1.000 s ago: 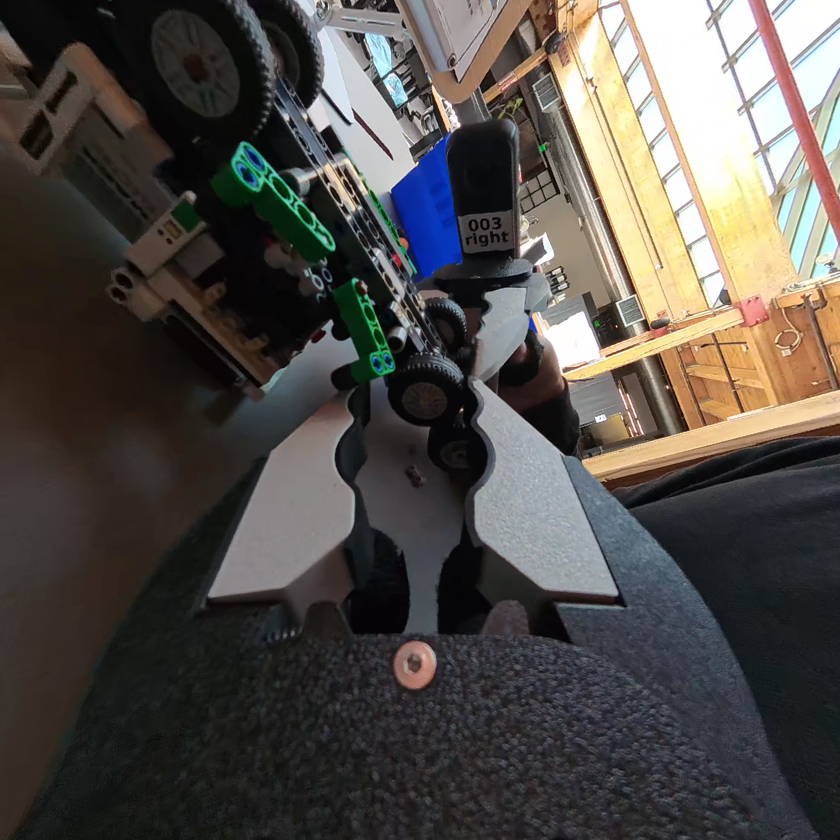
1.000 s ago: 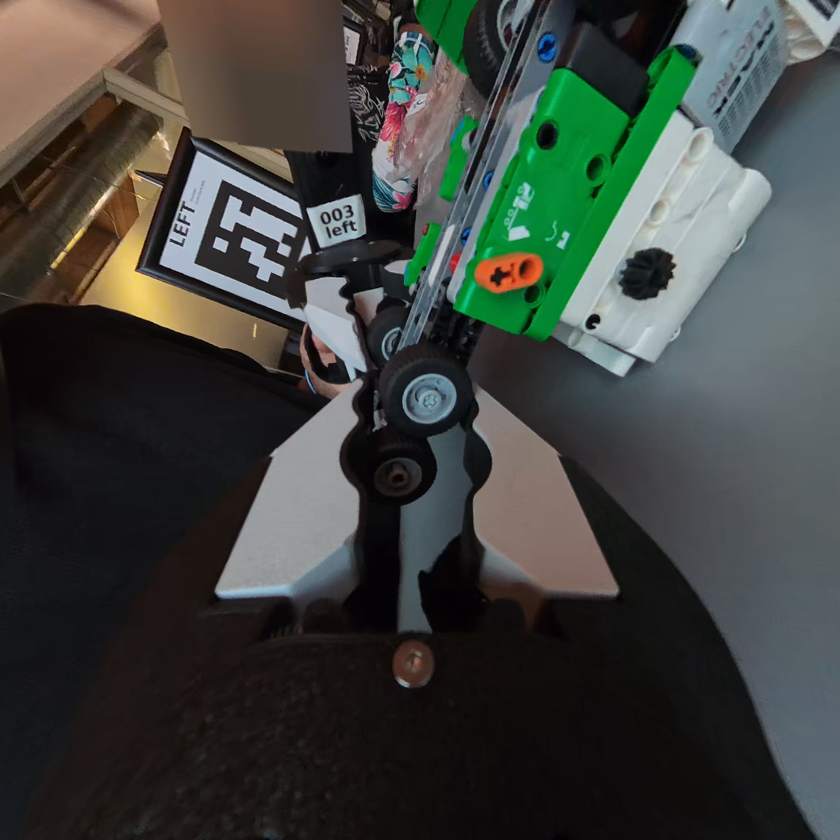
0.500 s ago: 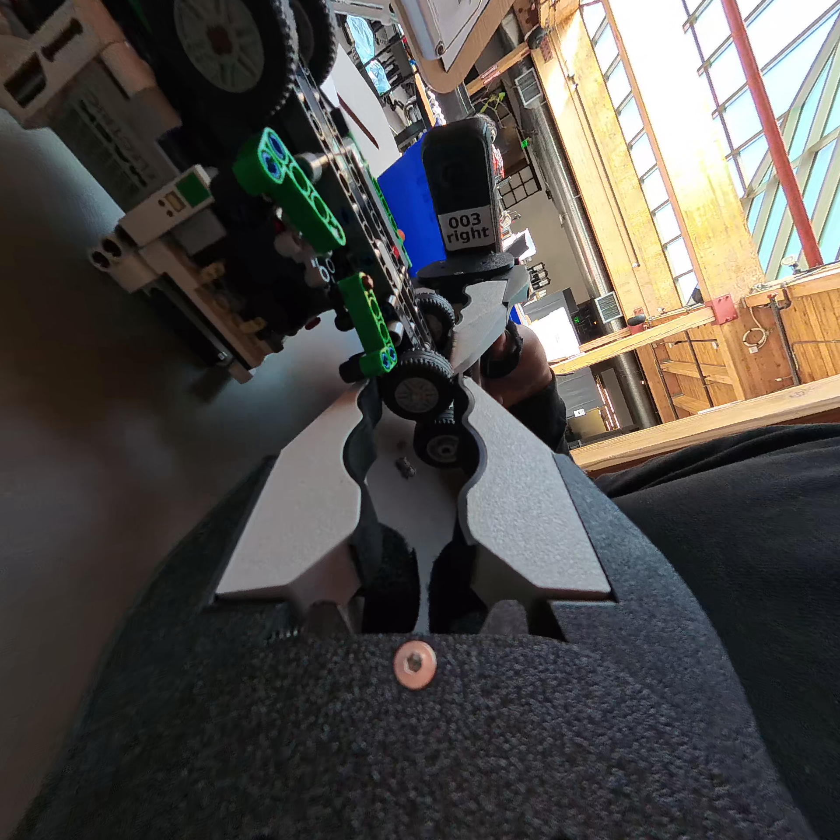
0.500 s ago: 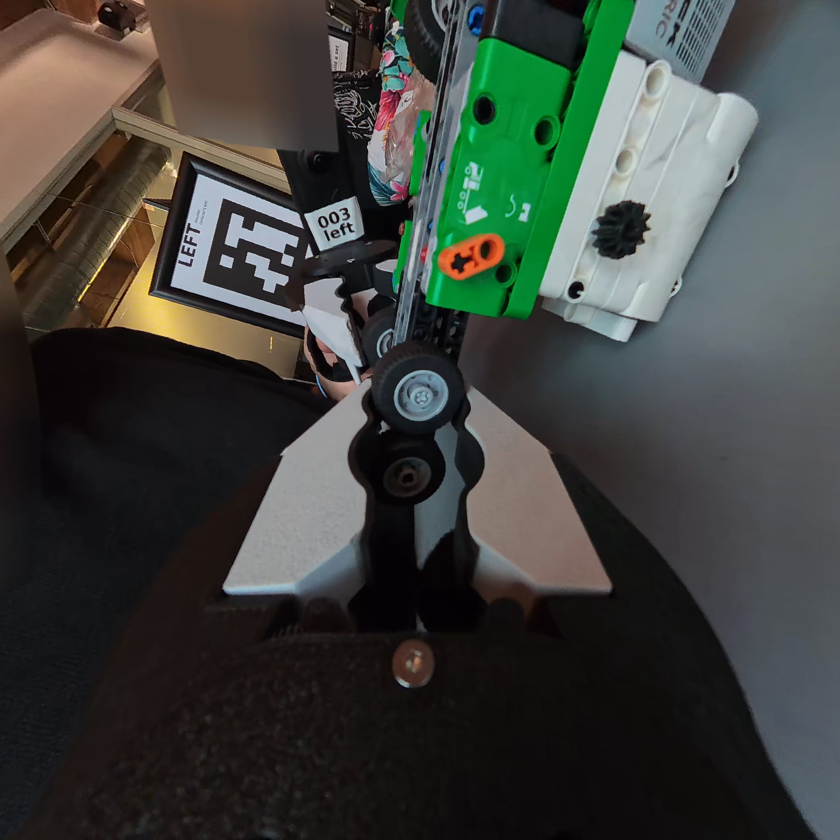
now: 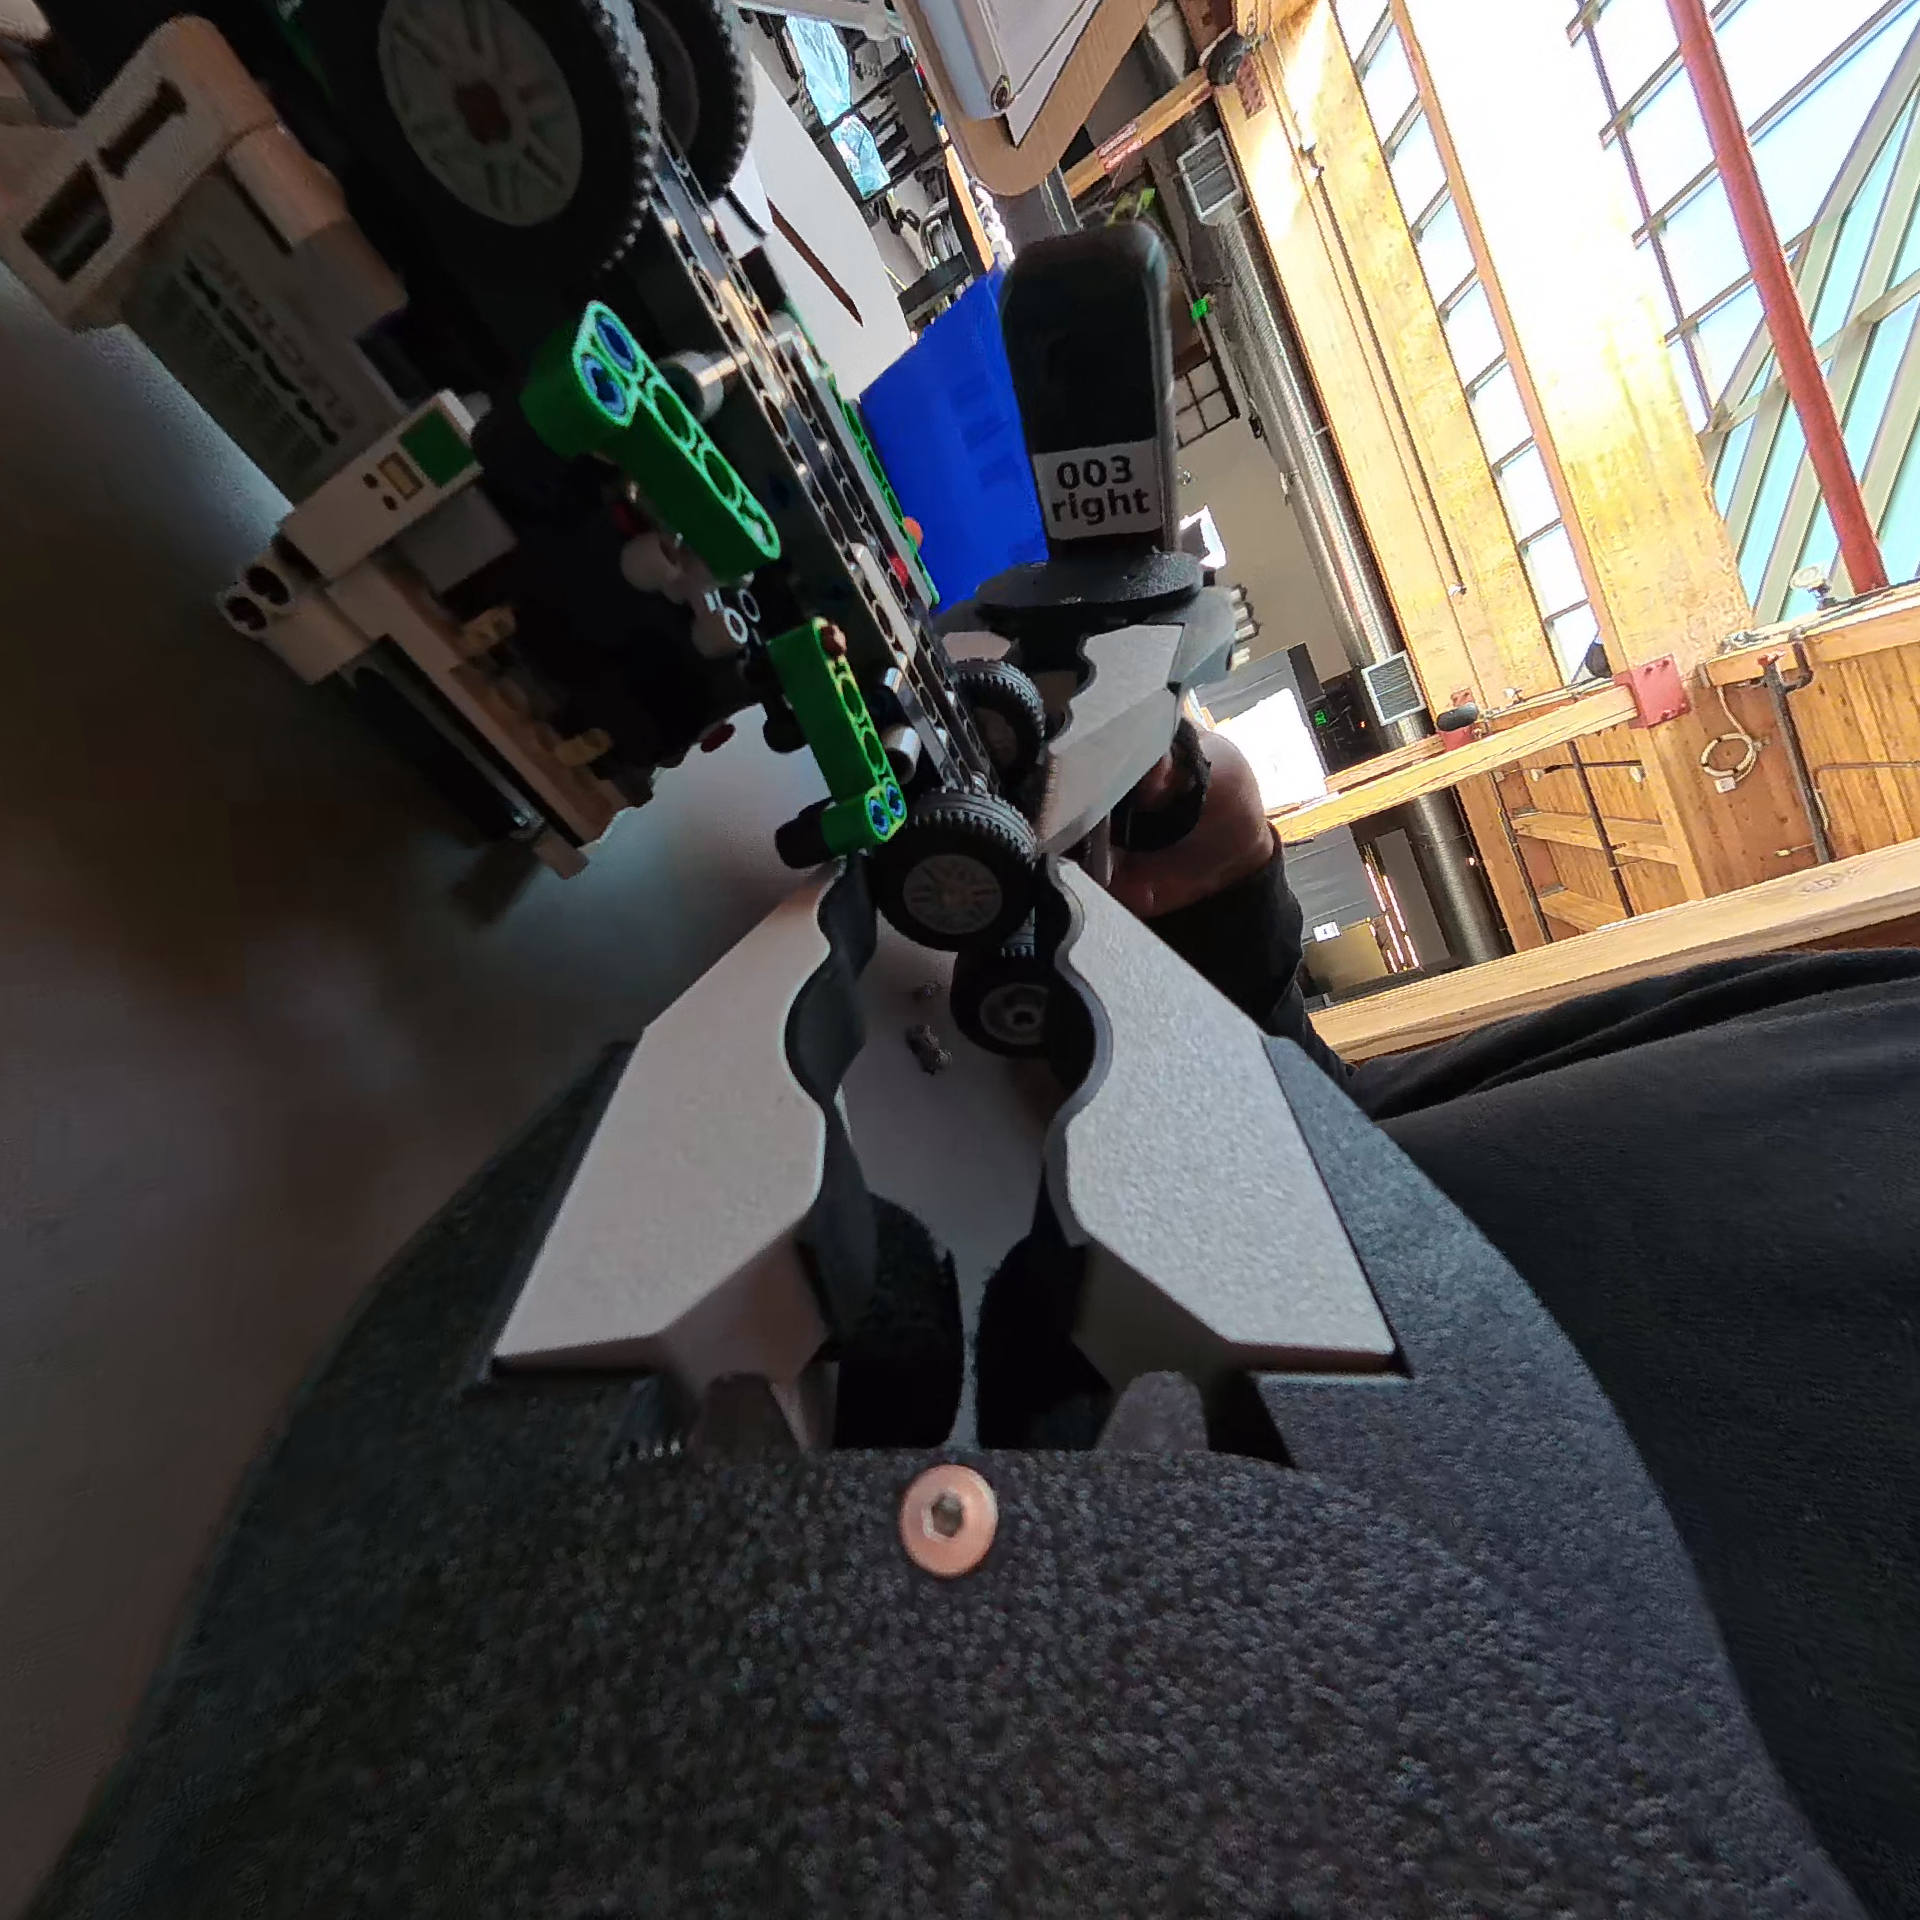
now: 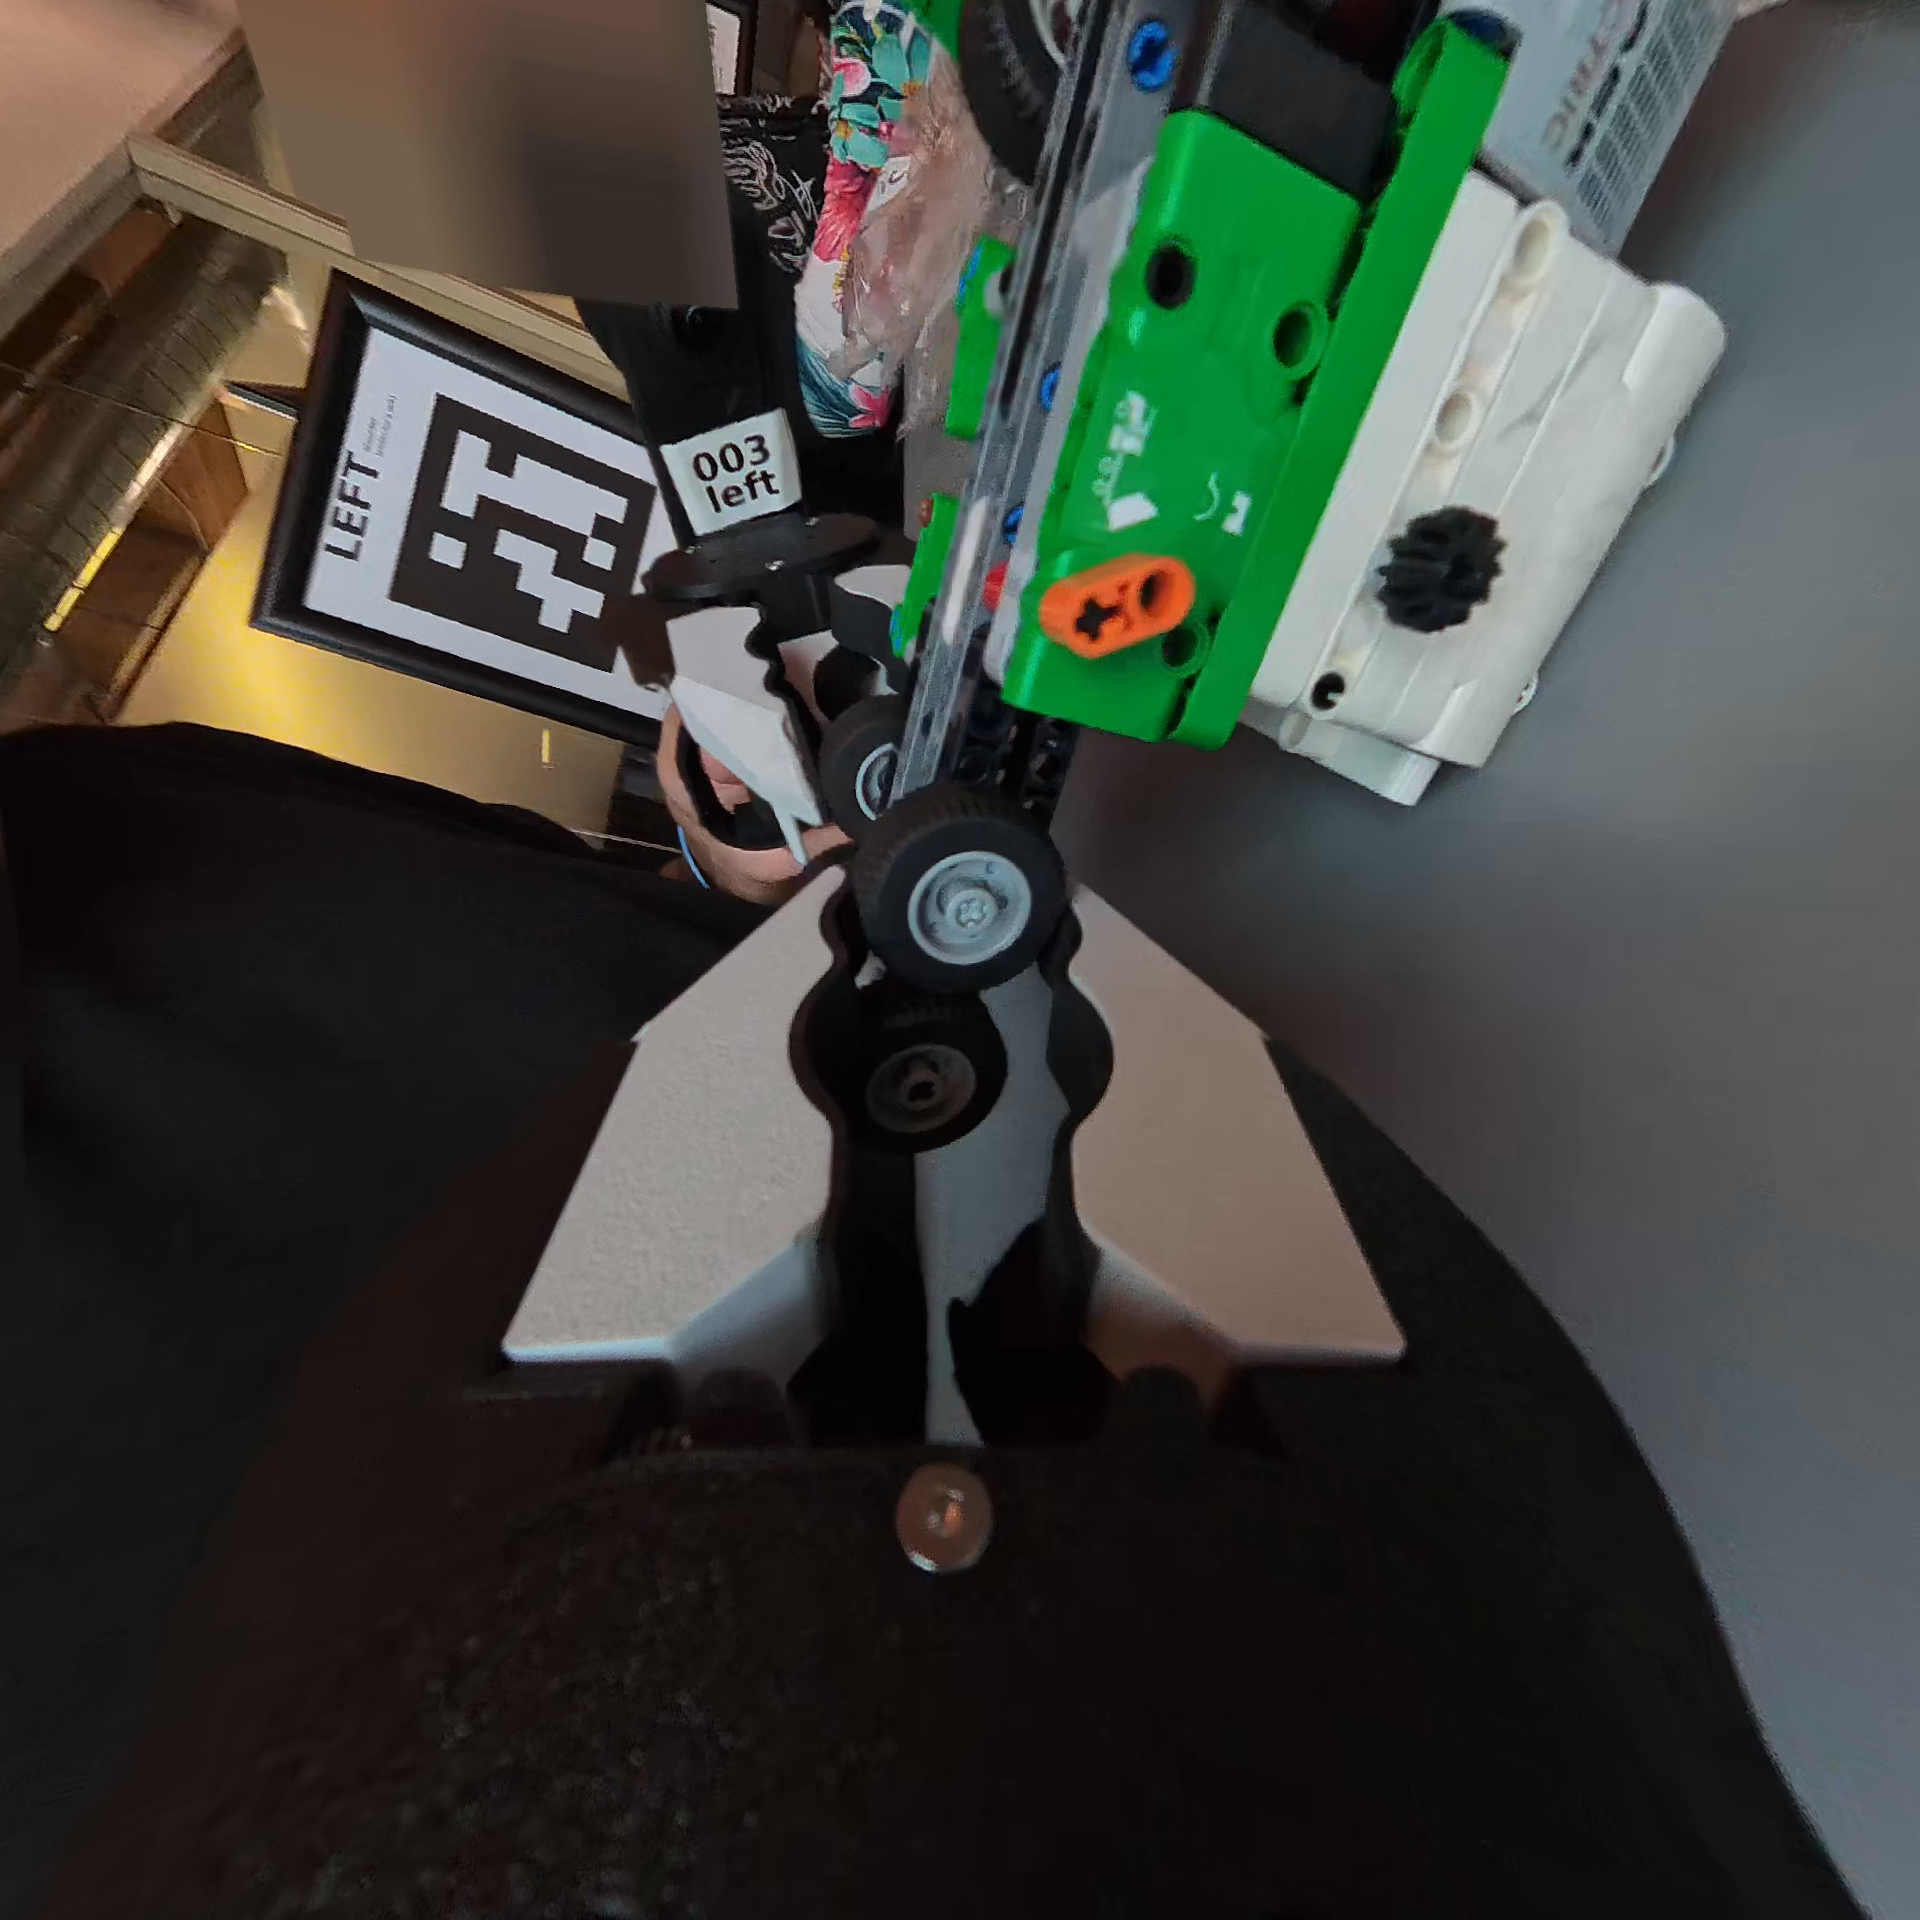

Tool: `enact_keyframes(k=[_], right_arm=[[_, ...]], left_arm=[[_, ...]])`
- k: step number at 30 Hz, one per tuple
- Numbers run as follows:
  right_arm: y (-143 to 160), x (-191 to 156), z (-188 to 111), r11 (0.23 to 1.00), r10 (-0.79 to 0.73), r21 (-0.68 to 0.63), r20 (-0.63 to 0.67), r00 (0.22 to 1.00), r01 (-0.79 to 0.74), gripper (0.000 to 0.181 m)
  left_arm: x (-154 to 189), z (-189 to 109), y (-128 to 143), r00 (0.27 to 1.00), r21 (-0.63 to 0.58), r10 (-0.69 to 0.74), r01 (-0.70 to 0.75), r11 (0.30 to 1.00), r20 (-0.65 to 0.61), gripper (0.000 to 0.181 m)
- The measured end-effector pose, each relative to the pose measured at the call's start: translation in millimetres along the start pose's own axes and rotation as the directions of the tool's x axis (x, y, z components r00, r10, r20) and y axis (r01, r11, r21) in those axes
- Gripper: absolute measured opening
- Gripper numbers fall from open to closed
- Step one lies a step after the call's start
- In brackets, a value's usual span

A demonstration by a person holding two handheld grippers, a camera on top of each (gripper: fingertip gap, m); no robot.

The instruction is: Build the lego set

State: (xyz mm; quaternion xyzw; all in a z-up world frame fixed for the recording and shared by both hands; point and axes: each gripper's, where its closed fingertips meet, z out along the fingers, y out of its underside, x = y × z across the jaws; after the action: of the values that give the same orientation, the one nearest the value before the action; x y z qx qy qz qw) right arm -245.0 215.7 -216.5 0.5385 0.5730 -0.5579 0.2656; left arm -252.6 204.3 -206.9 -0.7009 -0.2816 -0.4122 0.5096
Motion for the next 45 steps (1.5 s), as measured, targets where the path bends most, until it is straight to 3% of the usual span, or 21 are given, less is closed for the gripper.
enact_keyframes(k=[2,5,8,11,14,19,29,45], right_arm=[[-3.3,1.3,-4.8,0.996,-0.087,0.004,-0.079,0.993,0.087,0.041],[-10.0,-2.1,-20.7,0.967,-0.238,0.028,-0.255,0.937,0.254,0.082],[-11.6,-5.1,-35.3,0.888,-0.392,-0.008,-0.537,0.747,0.460,0.100],[-4.9,-2.8,-37.5,0.840,-0.398,-0.059,-0.744,0.538,0.539,0.108],[-1.7,1.7,-35.3,0.822,-0.336,-0.012,-0.818,0.468,0.569,0.105],[1.7,15.8,-39.3,0.821,-0.310,-0.025,-0.858,0.409,0.570,0.085],[-1.1,12.2,-40.1,0.824,-0.289,0.012,-0.852,0.437,0.567,0.083],[2.9,15.1,-34.3,0.823,-0.322,-0.039,-0.853,0.410,0.567,0.084]], left_arm=[[1.3,0.9,-3.9,1.000,0.022,0.001,-0.002,1.000,0.005,0.029],[2.4,4.8,-6.4,0.999,0.035,0.022,-0.023,0.999,0.029,0.030],[3.5,12.3,-7.2,0.999,0.062,-0.001,-0.001,0.998,0.036,0.030],[3.4,21.7,-6.5,0.998,0.090,-0.011,0.006,0.996,0.055,0.030],[4.8,29.1,-6.1,0.998,0.102,-0.008,0.002,0.995,0.061,0.029],[9.0,35.2,-3.4,0.999,0.088,-0.026,0.024,0.996,0.023,0.033],[10.0,40.3,-2.7,0.999,0.117,-0.047,0.047,0.992,-0.006,0.028],[7.5,32.9,3.2,0.998,0.084,-0.051,0.053,0.995,-0.022,0.028]])
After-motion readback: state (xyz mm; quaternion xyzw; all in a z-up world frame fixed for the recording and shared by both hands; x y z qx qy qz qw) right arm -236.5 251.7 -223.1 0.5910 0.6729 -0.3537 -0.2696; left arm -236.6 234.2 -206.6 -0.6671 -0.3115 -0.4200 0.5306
